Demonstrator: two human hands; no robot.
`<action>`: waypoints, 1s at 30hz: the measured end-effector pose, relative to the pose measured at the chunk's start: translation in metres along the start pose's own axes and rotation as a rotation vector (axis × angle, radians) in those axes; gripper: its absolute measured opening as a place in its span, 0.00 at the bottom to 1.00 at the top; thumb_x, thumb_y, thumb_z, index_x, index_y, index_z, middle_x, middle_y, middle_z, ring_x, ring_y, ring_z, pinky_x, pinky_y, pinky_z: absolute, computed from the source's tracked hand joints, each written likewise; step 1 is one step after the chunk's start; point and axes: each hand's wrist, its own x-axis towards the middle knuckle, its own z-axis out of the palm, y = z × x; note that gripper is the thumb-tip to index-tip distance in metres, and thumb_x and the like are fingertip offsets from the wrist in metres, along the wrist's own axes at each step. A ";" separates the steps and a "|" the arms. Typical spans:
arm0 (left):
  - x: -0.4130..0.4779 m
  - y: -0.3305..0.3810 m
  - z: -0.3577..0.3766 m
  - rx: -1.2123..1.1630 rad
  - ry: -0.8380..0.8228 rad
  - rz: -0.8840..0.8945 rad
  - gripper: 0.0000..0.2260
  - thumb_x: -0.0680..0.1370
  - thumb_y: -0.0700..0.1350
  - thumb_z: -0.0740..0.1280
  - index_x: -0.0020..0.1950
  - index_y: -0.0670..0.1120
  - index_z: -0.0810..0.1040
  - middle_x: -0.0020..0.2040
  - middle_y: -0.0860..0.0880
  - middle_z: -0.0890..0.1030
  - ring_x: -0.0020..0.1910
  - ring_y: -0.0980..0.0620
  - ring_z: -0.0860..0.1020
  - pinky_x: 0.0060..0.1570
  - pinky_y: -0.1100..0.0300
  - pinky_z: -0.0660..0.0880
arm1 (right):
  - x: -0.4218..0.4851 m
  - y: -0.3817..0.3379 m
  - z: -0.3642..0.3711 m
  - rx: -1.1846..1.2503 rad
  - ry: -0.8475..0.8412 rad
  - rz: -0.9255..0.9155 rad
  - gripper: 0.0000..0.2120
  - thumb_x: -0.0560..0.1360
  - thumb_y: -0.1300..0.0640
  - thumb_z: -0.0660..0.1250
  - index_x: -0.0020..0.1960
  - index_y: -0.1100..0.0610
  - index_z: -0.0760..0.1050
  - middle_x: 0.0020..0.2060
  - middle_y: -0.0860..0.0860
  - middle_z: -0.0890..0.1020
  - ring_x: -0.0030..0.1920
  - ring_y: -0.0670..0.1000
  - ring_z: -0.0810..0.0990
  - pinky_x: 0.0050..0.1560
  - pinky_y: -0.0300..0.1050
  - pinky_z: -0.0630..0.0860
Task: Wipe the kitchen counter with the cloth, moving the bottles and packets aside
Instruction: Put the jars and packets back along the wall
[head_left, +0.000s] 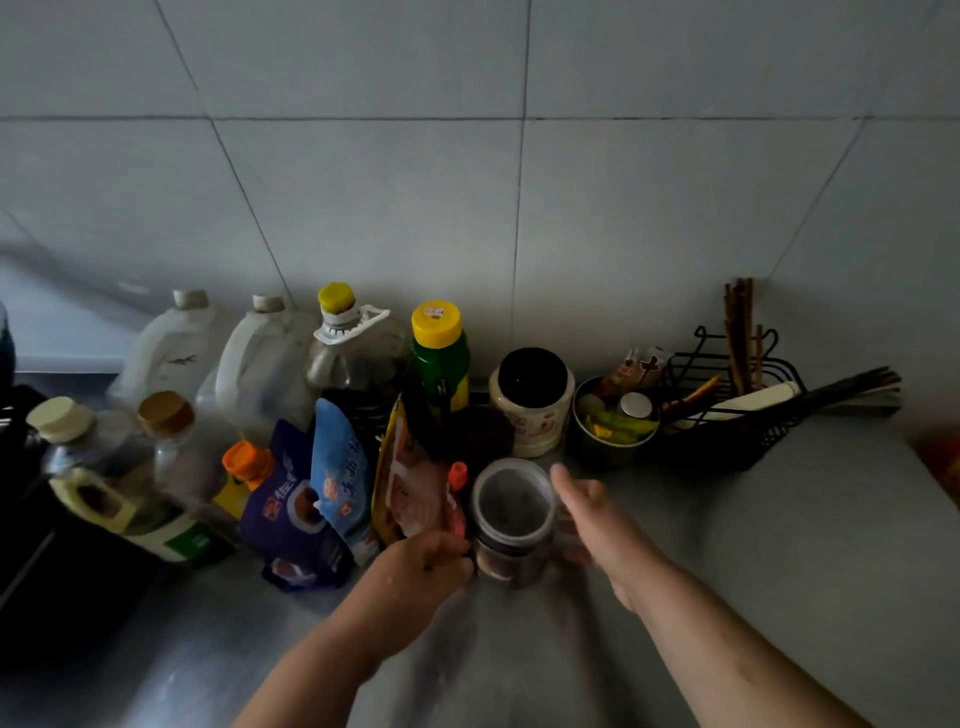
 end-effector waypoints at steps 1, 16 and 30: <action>-0.001 -0.003 -0.001 0.003 0.003 -0.009 0.04 0.77 0.48 0.64 0.48 0.57 0.77 0.47 0.58 0.79 0.47 0.58 0.77 0.53 0.59 0.75 | 0.008 -0.001 -0.004 -0.010 0.076 -0.006 0.29 0.70 0.31 0.63 0.62 0.49 0.70 0.59 0.52 0.78 0.56 0.54 0.78 0.56 0.52 0.77; -0.009 -0.017 -0.003 -0.068 0.067 -0.031 0.05 0.77 0.48 0.64 0.46 0.57 0.78 0.46 0.56 0.81 0.46 0.59 0.78 0.48 0.64 0.74 | 0.026 0.007 -0.037 -0.661 0.302 -0.034 0.10 0.74 0.54 0.67 0.54 0.53 0.73 0.54 0.57 0.79 0.54 0.59 0.78 0.46 0.43 0.70; 0.000 -0.009 0.009 -0.063 0.023 -0.079 0.06 0.77 0.45 0.65 0.45 0.57 0.78 0.47 0.55 0.81 0.50 0.55 0.79 0.56 0.57 0.75 | 0.004 -0.005 -0.045 -0.551 0.487 -0.256 0.16 0.76 0.61 0.62 0.63 0.52 0.70 0.61 0.55 0.74 0.53 0.58 0.78 0.48 0.45 0.73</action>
